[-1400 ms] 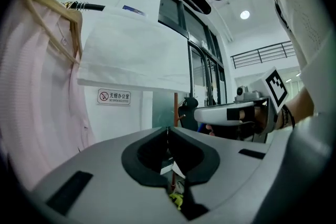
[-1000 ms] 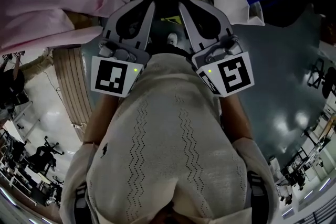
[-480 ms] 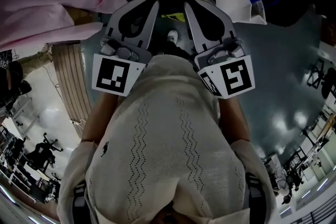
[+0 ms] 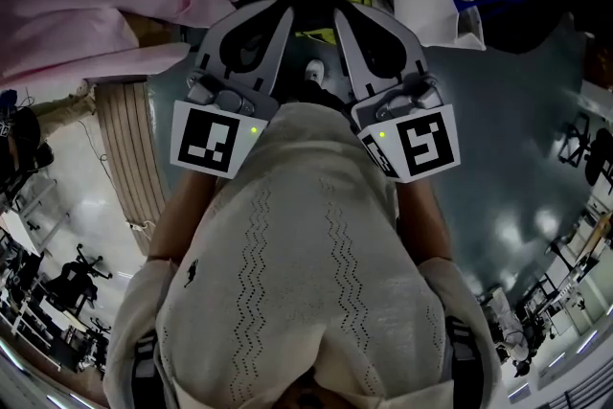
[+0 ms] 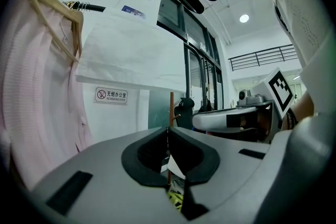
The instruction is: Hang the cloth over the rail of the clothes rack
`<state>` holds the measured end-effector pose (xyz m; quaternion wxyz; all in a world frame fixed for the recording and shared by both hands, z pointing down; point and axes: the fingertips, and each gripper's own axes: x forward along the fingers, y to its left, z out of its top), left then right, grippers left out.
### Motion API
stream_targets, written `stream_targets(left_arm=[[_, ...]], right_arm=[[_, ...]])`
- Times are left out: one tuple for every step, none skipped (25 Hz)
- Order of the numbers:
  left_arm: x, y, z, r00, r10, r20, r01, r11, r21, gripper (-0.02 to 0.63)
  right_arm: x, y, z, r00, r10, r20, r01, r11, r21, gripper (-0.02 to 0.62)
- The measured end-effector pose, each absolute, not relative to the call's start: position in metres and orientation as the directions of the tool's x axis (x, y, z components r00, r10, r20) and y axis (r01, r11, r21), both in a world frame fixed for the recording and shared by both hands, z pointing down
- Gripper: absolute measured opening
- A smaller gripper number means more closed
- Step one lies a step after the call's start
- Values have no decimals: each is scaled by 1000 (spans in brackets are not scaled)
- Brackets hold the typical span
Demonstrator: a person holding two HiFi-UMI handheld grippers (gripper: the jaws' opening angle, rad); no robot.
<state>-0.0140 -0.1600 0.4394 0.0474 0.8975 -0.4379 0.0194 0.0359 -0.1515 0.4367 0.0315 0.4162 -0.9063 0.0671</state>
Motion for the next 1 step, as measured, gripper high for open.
stream_targets(left_arm=[[-13, -159, 438, 617, -783, 78, -787, -613, 69, 15]], right_arm=[[36, -150, 435, -651, -751, 112, -759, 643, -97, 18]])
